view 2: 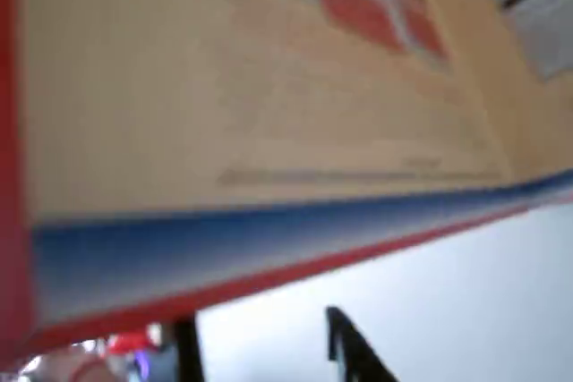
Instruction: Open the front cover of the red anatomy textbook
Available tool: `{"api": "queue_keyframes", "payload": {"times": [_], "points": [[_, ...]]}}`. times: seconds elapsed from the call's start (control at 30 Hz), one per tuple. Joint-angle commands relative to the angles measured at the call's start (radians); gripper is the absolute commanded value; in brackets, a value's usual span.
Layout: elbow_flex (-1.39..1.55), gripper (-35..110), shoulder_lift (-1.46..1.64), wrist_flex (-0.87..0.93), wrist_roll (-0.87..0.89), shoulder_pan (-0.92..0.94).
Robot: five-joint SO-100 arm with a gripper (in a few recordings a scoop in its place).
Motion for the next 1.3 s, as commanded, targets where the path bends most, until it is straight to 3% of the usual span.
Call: {"api": "queue_keyframes", "payload": {"times": [0.0, 0.37, 0.53, 0.73, 0.97, 1.27], "points": [[-0.121, 46, -0.011, 0.011, -0.012, -0.041], [-0.152, 48, -0.032, 0.064, -0.020, -0.057], [-0.124, 48, -0.044, 0.170, 0.049, 0.137], [0.158, 46, 0.040, 0.167, 0.097, 0.465], [0.436, 41, 0.149, 0.172, 0.020, 0.741], [0.776, 41, 0.118, -0.011, -0.098, 0.977]]}}
